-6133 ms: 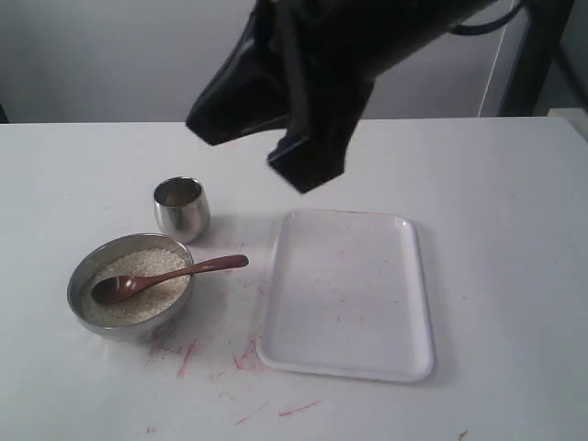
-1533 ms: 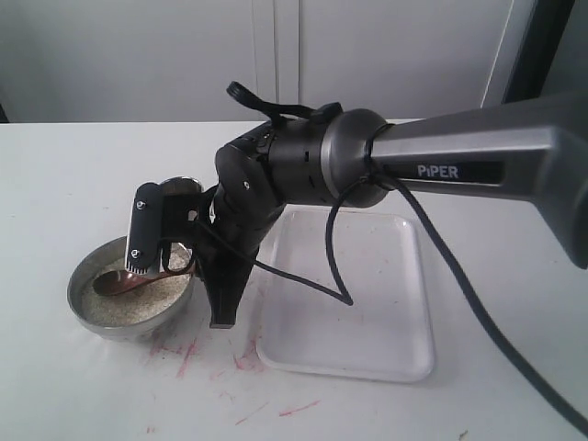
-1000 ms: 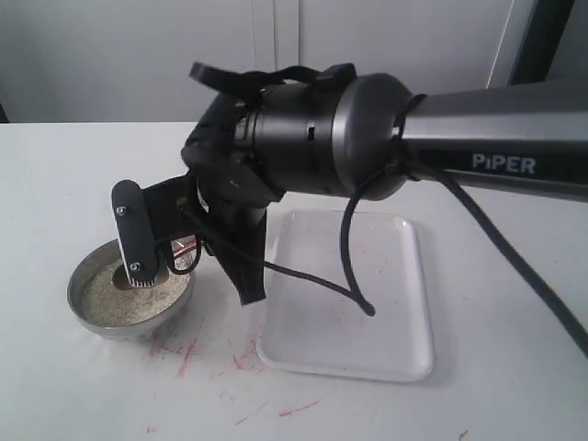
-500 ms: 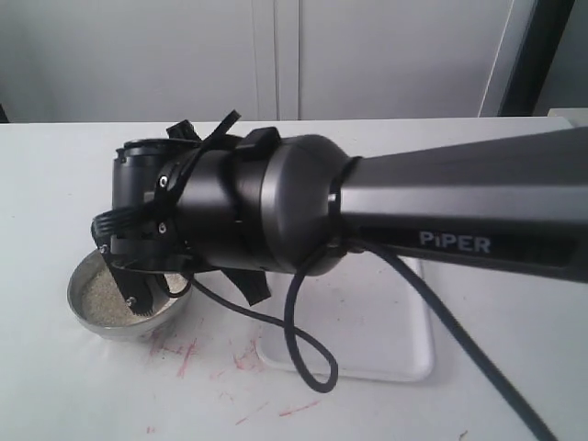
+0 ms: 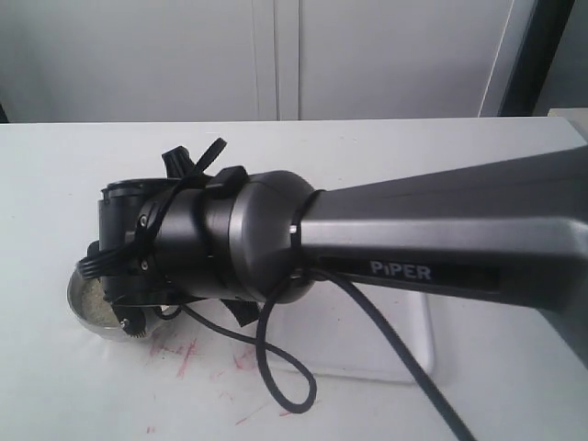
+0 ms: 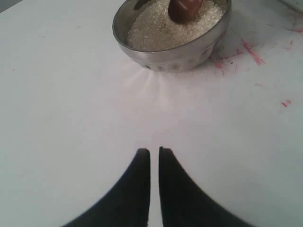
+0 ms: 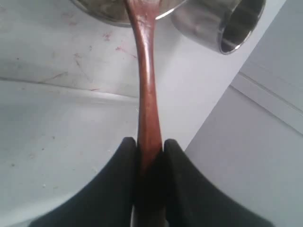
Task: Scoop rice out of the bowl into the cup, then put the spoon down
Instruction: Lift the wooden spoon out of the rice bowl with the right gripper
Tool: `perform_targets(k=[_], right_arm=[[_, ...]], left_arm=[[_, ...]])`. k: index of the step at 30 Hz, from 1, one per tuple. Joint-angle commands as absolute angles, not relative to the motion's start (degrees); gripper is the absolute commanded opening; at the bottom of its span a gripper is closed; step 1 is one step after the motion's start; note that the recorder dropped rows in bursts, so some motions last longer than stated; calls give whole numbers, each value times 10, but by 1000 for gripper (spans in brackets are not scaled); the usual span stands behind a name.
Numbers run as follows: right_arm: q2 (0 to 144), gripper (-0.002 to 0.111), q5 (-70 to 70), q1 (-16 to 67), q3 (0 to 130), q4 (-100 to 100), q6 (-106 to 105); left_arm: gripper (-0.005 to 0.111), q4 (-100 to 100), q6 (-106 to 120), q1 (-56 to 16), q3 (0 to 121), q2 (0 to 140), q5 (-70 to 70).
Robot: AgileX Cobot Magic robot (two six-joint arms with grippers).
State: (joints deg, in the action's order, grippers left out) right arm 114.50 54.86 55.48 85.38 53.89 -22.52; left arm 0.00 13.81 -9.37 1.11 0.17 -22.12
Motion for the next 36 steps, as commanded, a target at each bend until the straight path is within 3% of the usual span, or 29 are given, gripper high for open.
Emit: perform_targets(k=[1, 36], right_arm=[[1154, 0, 550, 556, 856, 543, -219], [1154, 0, 489, 554, 856, 467, -139]], left_arm=[[14, 0, 135, -95, 6, 0, -240], [14, 0, 135, -95, 6, 0, -240]])
